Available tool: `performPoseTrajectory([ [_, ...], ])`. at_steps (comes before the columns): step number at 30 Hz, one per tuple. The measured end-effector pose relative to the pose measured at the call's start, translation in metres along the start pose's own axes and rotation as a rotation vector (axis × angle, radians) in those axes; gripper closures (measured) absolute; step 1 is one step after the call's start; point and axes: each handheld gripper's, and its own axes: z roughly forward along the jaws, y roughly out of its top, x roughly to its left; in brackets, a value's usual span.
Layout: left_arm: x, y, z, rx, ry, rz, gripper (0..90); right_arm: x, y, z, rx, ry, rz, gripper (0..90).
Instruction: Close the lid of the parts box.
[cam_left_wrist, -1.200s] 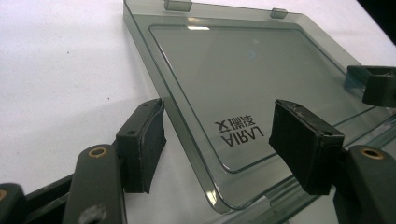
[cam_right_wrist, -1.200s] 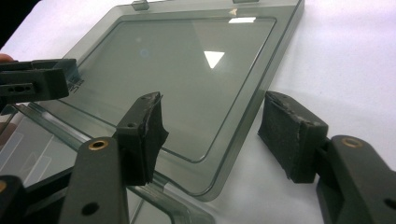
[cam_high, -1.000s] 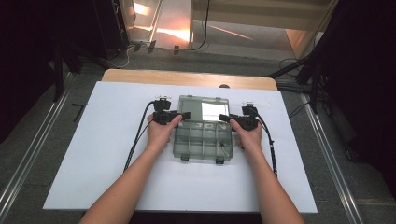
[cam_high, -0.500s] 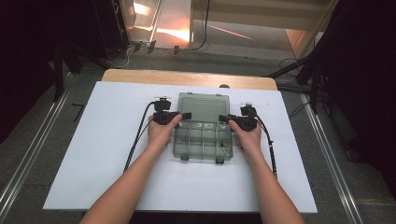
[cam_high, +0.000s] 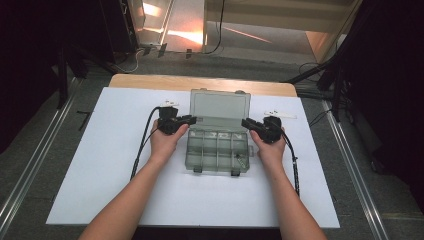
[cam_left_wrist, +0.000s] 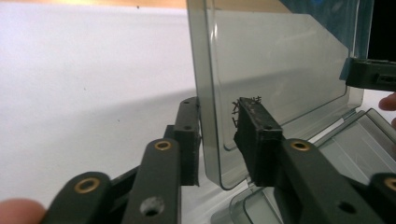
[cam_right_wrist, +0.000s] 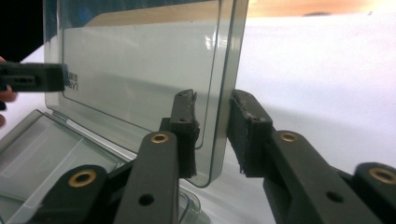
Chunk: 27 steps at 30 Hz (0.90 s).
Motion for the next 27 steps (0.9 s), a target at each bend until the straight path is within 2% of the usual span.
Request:
performPoseTrajectory([
  [4,0.002,0.000,-0.006,-0.038,-0.001,-0.015,77.6,0.001,0.001,-0.005,-0.010,-0.007,-0.021,79.7],
  [5,0.002,0.001,-0.007,-0.040,0.002,-0.009,79.4,0.001,0.001,-0.007,-0.015,-0.016,-0.026,84.4],
  [9,0.000,0.001,-0.010,-0.039,0.011,0.021,83.0,0.003,0.000,-0.009,-0.018,-0.023,-0.053,85.3],
  [12,-0.003,0.001,-0.010,-0.035,0.036,0.043,83.1,0.005,0.000,-0.010,-0.024,-0.041,-0.078,85.9],
  [14,-0.004,0.002,-0.010,-0.034,0.046,0.043,83.1,0.007,-0.001,-0.010,-0.034,-0.050,-0.095,86.0],
  [16,-0.003,0.003,-0.011,-0.053,0.046,0.018,80.1,0.007,-0.002,-0.011,-0.041,-0.054,-0.098,86.1],
  [18,0.000,0.006,-0.012,-0.075,0.022,0.002,75.1,0.008,-0.003,-0.011,-0.042,-0.056,-0.102,86.2],
  [23,-0.001,0.018,-0.014,-0.104,0.015,-0.002,75.1,0.008,-0.003,-0.011,-0.051,-0.061,-0.118,86.2],
  [27,-0.004,0.026,-0.015,-0.132,0.016,0.013,78.1,0.008,-0.004,-0.010,-0.055,-0.060,-0.124,86.1],
])
